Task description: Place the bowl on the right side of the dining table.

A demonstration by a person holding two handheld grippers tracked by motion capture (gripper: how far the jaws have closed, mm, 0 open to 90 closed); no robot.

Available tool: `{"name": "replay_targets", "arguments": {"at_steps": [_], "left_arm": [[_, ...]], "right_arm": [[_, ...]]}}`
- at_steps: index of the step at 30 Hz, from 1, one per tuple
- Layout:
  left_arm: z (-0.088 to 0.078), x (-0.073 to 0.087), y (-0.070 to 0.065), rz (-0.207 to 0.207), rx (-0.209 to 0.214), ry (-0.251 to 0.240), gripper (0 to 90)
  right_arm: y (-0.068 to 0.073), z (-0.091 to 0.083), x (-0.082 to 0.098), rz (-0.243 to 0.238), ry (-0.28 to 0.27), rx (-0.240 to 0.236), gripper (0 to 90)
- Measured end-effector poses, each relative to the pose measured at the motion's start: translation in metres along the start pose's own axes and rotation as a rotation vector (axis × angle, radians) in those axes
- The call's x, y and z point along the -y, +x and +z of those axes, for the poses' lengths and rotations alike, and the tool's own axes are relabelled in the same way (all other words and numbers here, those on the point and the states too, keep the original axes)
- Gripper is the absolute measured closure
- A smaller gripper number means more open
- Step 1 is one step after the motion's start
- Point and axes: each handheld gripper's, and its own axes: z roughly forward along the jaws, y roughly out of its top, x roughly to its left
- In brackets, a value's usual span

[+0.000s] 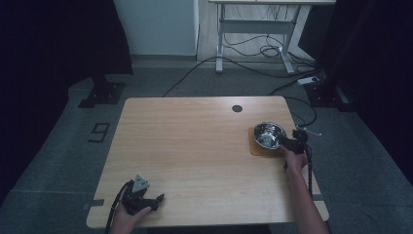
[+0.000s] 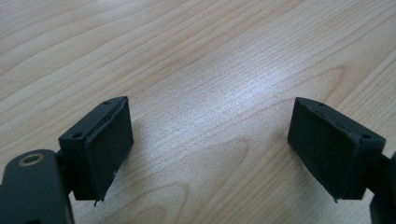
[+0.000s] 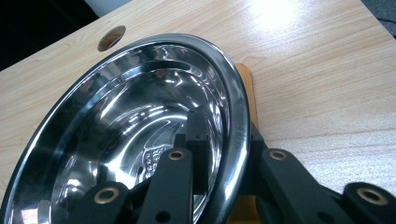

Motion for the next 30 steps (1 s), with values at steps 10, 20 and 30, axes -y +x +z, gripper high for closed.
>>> {"name": "replay_targets", "arguments": {"at_steps": [10, 20, 30], "left_arm": [[0.000, 0.000, 0.000, 0.000, 0.000, 0.000, 13.8], [0.000, 0.000, 0.000, -0.001, -0.001, 0.000, 13.8], [0.000, 0.000, 0.000, -0.001, 0.000, -0.002, 13.8]], "right_arm": [[0.000, -0.001, 0.000, -0.020, -0.007, 0.003, 67.3], [0.005, -0.016, -0.004, -0.029, -0.077, 0.022, 37.5], [0.019, -0.031, 0.000, -0.096, -0.088, 0.031, 31.7]]}}
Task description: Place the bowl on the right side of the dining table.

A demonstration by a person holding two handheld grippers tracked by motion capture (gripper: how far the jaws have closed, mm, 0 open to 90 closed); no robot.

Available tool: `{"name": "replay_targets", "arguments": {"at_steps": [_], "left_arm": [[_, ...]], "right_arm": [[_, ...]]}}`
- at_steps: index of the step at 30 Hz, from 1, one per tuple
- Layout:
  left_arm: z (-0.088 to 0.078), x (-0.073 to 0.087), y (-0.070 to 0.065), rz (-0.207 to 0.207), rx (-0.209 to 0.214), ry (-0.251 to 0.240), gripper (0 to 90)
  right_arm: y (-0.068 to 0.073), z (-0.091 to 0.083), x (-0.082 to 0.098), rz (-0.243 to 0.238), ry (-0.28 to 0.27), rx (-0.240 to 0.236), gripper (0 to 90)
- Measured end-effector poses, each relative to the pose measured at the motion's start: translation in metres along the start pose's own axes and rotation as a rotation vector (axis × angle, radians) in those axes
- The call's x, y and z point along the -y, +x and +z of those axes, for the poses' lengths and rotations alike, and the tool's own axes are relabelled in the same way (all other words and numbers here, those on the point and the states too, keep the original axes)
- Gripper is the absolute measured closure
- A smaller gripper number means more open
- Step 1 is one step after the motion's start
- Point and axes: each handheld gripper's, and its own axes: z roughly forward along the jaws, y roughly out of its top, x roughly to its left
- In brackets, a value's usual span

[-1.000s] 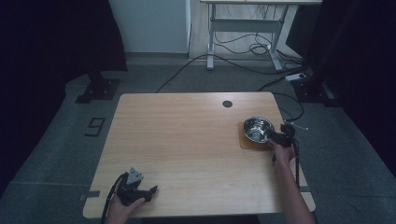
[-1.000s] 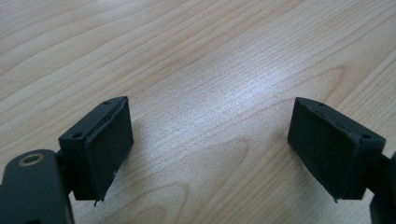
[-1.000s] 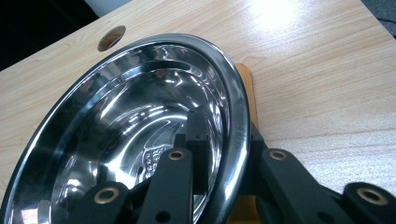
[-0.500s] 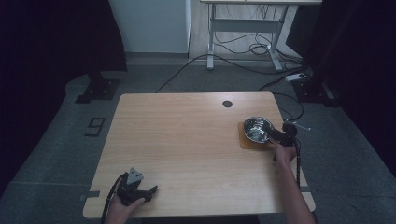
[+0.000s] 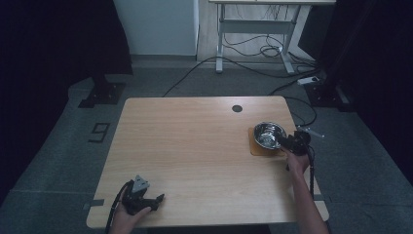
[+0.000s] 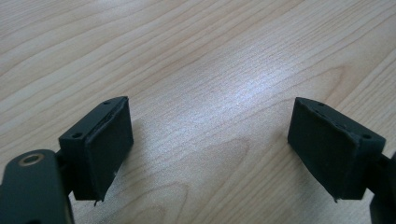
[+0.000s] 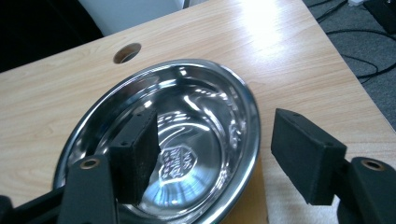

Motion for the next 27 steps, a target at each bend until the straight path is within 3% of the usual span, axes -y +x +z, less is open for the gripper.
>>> {"name": "replay_targets", "arguments": {"at_steps": [6, 10, 15, 27], "left_arm": [[0.000, 0.000, 0.000, 0.002, 0.000, 0.002, 13.8], [0.000, 0.000, 0.000, 0.001, 0.000, 0.001, 13.7], [0.000, 0.000, 0.000, 0.001, 0.000, 0.002, 13.8], [0.000, 0.000, 0.000, 0.001, 0.000, 0.002, 13.8]], "right_arm": [[0.011, -0.012, 0.004, -0.051, -0.013, -0.005, 30.3], [0.013, -0.020, 0.009, -0.065, 0.003, -0.012, 29.6], [0.021, -0.035, 0.017, -0.117, 0.021, -0.009, 28.2], [0.052, -0.056, 0.037, -0.190, 0.078, -0.114, 27.7]]}}
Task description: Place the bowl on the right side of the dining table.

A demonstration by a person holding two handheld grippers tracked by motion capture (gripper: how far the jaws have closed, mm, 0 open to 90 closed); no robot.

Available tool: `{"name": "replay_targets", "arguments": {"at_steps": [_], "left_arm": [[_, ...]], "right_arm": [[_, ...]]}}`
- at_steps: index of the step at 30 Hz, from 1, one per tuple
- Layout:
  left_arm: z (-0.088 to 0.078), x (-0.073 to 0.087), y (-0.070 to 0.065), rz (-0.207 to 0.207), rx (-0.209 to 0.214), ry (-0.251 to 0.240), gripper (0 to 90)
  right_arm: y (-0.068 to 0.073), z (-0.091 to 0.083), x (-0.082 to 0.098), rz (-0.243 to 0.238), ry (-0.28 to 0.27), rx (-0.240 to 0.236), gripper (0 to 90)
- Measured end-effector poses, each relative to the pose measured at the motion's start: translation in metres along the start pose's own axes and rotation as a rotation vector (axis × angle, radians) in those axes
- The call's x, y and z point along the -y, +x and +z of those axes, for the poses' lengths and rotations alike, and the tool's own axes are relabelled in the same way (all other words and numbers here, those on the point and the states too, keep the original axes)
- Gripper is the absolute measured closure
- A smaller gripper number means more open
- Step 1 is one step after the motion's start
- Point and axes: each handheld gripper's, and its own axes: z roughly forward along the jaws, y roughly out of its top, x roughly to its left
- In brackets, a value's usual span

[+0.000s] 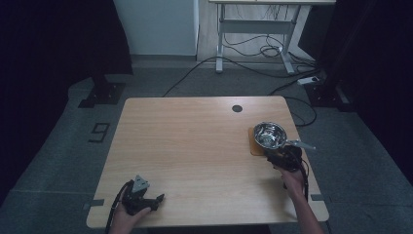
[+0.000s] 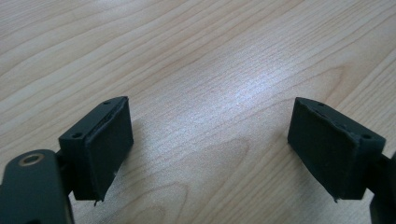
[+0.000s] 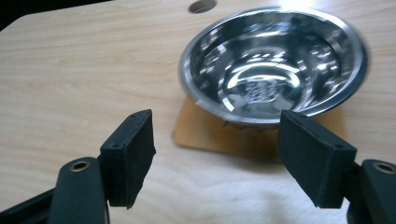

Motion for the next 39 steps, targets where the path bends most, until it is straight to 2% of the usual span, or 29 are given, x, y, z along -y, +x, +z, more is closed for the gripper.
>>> {"name": "replay_targets", "arguments": {"at_steps": [7, 12, 19, 24, 31, 39], "left_arm": [[0.000, 0.000, 0.000, 0.000, 0.000, 0.000, 13.8], [0.000, 0.000, 0.000, 0.000, 0.000, -0.001, 13.8], [0.000, 0.000, 0.000, 0.001, 0.000, -0.001, 13.8], [0.000, 0.000, 0.000, 0.001, 0.000, -0.001, 13.9], [0.000, 0.000, 0.000, 0.001, 0.002, -0.001, 13.9], [0.000, 0.000, 0.000, 0.001, 0.002, -0.001, 13.9]], "right_arm": [[0.019, -0.007, 0.018, -0.030, 0.029, -0.073, 27.7], [0.035, -0.011, 0.033, -0.079, 0.058, -0.134, 27.7], [0.064, -0.012, 0.055, -0.136, 0.110, -0.226, 27.7], [0.087, -0.004, 0.065, -0.177, 0.144, -0.273, 27.8], [0.105, 0.004, 0.075, -0.217, 0.166, -0.300, 28.4], [0.109, 0.006, 0.079, -0.236, 0.180, -0.305, 28.4]]}}
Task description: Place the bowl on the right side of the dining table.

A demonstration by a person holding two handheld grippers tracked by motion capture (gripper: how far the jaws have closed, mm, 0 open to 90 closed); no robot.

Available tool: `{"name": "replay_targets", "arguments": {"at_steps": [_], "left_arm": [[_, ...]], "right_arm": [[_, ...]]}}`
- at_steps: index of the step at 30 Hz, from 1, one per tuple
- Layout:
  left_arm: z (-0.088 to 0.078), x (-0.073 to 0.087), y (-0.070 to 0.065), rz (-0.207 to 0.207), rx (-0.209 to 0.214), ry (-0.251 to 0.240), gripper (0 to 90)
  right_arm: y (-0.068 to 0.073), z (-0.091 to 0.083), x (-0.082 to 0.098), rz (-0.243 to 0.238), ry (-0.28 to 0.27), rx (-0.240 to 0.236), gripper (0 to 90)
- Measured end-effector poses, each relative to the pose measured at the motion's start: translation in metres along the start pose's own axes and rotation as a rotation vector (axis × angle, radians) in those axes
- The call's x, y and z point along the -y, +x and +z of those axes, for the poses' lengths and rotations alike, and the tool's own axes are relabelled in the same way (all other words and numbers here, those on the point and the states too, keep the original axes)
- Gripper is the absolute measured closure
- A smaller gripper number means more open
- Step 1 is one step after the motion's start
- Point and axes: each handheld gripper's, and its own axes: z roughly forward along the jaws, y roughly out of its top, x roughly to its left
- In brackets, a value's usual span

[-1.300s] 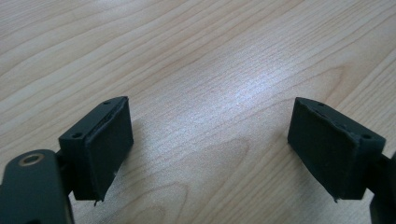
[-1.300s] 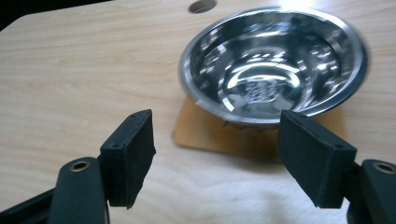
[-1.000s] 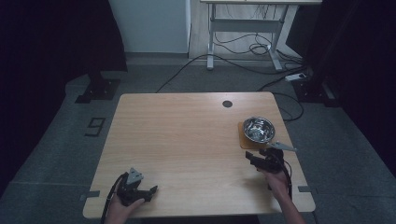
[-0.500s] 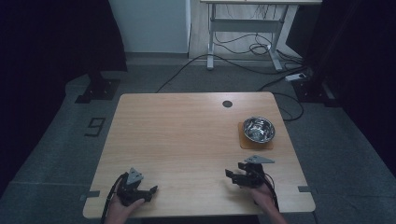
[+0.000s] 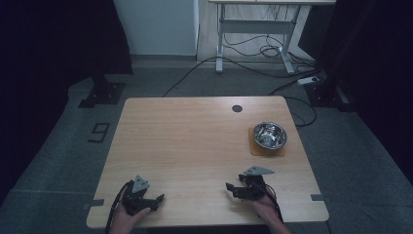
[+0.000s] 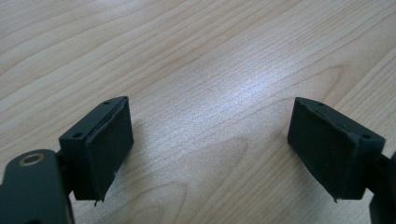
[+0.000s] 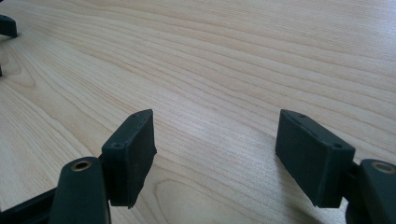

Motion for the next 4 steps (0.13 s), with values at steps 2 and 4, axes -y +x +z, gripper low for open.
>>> {"name": "replay_targets", "arguments": {"at_steps": [2, 4], "left_arm": [[0.0000, 0.0000, 0.0000, 0.000, 0.000, 0.000, 13.9], [0.0000, 0.0000, 0.0000, 0.000, 0.000, 0.000, 13.9]], "right_arm": [[-0.0004, 0.0001, 0.0003, -0.002, -0.002, 0.002, 28.4], [-0.0011, -0.0004, 0.0005, 0.001, 0.002, 0.004, 28.4]]}}
